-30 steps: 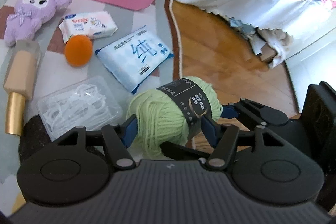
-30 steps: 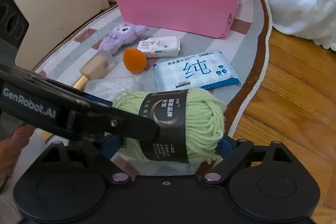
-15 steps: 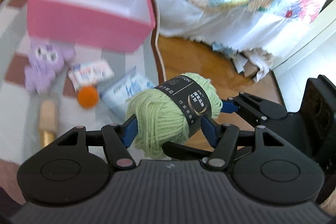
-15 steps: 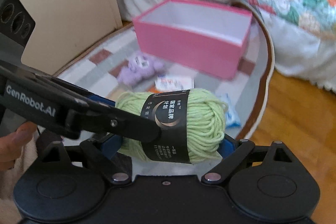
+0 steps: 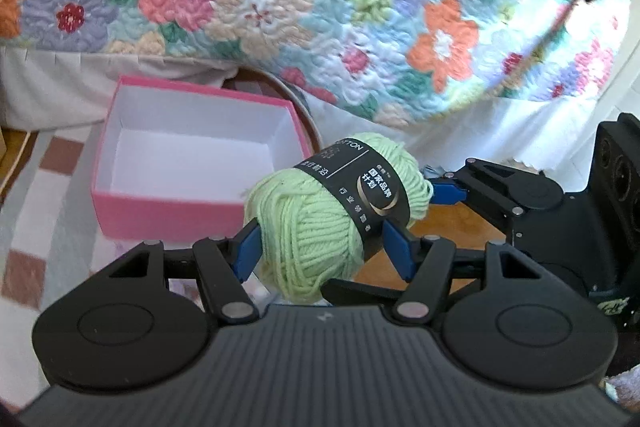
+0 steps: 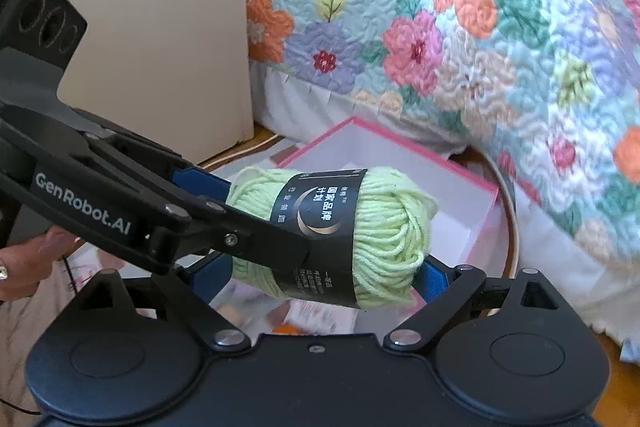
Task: Organize objects
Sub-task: 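Lift the yarn ball with the left tool and carry it into the pink box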
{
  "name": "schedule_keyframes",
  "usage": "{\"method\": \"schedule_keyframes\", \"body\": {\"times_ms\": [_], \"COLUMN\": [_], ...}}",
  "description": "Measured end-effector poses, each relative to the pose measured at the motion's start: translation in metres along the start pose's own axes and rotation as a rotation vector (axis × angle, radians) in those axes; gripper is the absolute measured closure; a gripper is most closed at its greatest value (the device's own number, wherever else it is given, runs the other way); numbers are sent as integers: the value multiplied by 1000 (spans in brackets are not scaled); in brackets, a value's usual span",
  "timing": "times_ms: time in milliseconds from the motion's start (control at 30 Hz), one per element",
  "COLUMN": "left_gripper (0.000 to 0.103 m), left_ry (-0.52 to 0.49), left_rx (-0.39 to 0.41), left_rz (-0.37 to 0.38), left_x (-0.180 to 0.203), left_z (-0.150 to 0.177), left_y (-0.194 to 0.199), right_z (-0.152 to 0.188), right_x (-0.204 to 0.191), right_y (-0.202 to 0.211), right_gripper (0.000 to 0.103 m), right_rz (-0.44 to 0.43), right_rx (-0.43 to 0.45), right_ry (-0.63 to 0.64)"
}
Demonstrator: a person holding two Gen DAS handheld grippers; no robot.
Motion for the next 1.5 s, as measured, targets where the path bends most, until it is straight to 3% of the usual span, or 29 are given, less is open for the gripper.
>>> {"method": "schedule_keyframes", "body": {"times_ms": [200,300,600,733,933,1100,1133,1200,1300,1500], "left_gripper": [41,41,38,38,39,49,50,62,64,65], "left_ry": [-11,34,50,104,127,129,131,129,174,161], "left_rx": [-75,-114,-225,-272,-289,-315,-315,-283,-233,-247], "left_rz": [-36,-33,-58,-54,-58,-70,-84,-119,-118,-148], "left_x": [-41,-65,-107,-123,-140,-146,-147,-149,-150,-152], "left_z": [-38,-47,-65,-69,-75,-70,-68,-68,-68,-61], "left_y": [-58,-93,-179,-212,-243,-258,-260,-261,-256,-253], "right_z": [-29,-32,-24,-19,-10,-1,1,6,13,23], "right_x": [39,58,100,122,147,144,143,139,134,134], "right_y": [-60,-93,-174,-207,-236,-241,-242,-244,-246,-256], "right_gripper": [7,7,7,7,7,10,11,29,45,57], "right_rz": [-3,-3,-8,-4,-43,-14,10,32,35,154], "right_rx": [-32,-47,-69,-111,-168,-260,-278,-318,-323,-338], "right_ry": [-24,-49,-144,-183,-243,-133,-97,-59,-79,1]}}
Point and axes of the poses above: each gripper's, at about its wrist camera, not at the fingertips, and y roughly against the way its jaws point, x to its right, z to its underside, the point moved 9 cm from there along -y, roughly the way its jaws point, and after that the axes turned 2 degrees about y, right-handed, at the moved point
